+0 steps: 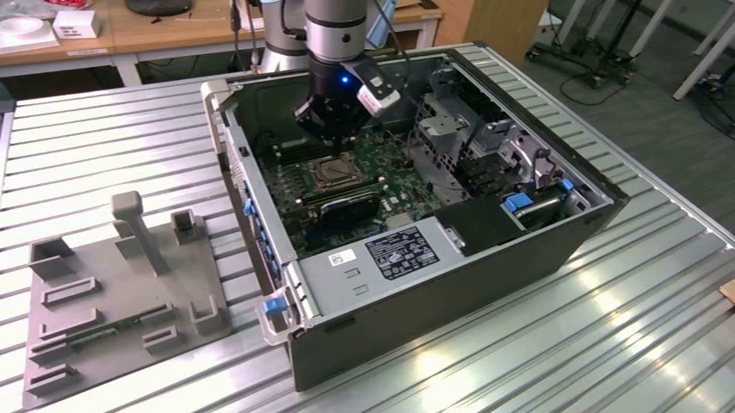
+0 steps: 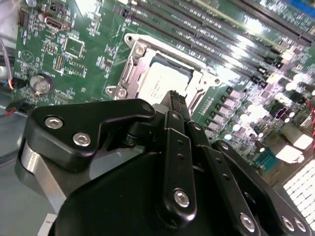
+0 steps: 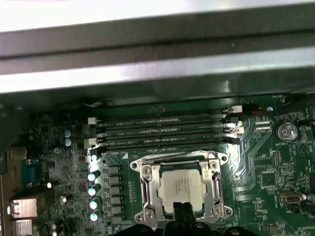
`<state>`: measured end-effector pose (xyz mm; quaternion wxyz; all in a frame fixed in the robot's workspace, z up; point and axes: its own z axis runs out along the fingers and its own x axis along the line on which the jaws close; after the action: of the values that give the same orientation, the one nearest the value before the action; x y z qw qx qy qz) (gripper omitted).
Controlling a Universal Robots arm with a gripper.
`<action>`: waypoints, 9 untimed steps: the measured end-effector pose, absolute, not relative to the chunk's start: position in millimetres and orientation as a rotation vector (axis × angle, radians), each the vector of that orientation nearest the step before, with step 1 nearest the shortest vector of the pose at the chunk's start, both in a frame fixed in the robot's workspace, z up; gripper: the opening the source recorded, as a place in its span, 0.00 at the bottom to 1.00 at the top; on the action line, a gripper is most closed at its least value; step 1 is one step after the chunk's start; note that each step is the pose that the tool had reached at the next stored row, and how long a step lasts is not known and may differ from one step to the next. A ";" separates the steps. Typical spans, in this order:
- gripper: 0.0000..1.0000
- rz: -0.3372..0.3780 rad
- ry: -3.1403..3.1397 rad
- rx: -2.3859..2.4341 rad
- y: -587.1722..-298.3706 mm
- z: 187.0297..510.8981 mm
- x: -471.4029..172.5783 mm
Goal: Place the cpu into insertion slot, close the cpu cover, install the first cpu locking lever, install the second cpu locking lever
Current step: 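Install the second cpu locking lever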
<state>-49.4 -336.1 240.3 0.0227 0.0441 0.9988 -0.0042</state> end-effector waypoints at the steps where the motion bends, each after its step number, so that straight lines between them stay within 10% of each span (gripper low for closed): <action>1: 0.10 -0.013 3.093 0.136 -337.5 240.3 -49.4; 9: 0.10 -0.013 3.093 0.134 -350.1 240.3 -49.4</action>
<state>-49.4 -350.1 240.3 0.0226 0.0434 0.9988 -0.0042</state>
